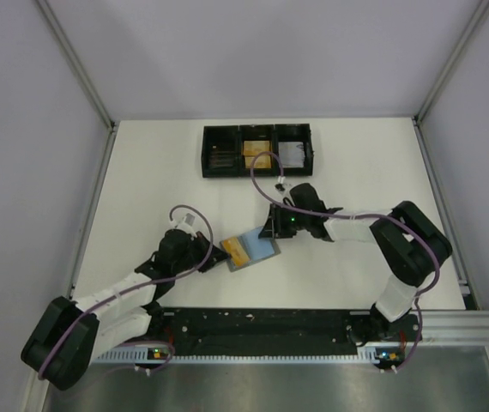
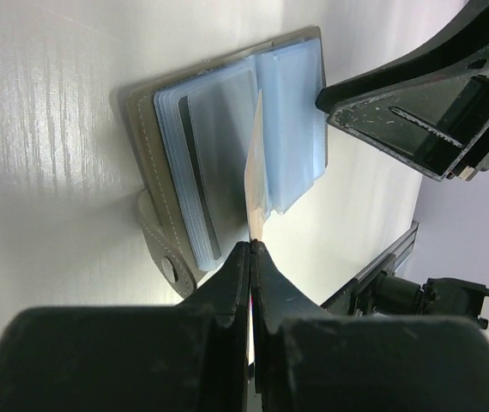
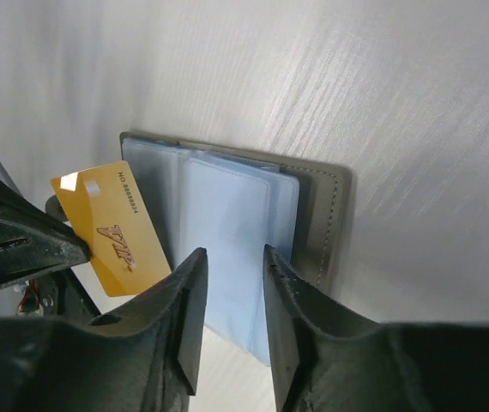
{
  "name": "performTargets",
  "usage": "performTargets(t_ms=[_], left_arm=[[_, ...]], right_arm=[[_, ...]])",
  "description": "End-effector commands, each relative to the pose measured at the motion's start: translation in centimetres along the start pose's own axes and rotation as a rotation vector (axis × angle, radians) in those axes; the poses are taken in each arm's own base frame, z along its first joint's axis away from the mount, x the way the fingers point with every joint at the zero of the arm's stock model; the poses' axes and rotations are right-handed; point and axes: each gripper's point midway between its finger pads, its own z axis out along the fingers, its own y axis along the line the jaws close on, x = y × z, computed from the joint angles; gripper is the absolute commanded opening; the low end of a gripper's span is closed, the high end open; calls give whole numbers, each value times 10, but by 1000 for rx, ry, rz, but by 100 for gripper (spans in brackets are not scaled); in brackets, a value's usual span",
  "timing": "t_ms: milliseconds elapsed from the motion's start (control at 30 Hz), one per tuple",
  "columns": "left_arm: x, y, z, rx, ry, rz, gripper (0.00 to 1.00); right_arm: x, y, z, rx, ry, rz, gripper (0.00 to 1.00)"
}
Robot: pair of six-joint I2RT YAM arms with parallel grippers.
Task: Take the credit cards out of the card holder
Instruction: Remove the credit card from the card holder, then place the credit card in the storage box.
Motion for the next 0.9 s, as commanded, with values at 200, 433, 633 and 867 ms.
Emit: performTargets(t_ms=[200, 433, 633, 867], left_arm=[[-11, -9, -10, 116, -118, -6, 0], [-19, -25, -17, 205, -174, -15, 0], [-20, -28, -17, 214, -177, -22, 0], [-21, -38, -21, 286, -186, -37, 0]], right_arm=[[-19, 46, -25, -195, -107, -38, 57], [-13, 70, -28, -300, -106, -26, 64], [-9, 77, -23, -334, -94, -27, 65], [-3, 89, -17, -432, -72, 17, 66]])
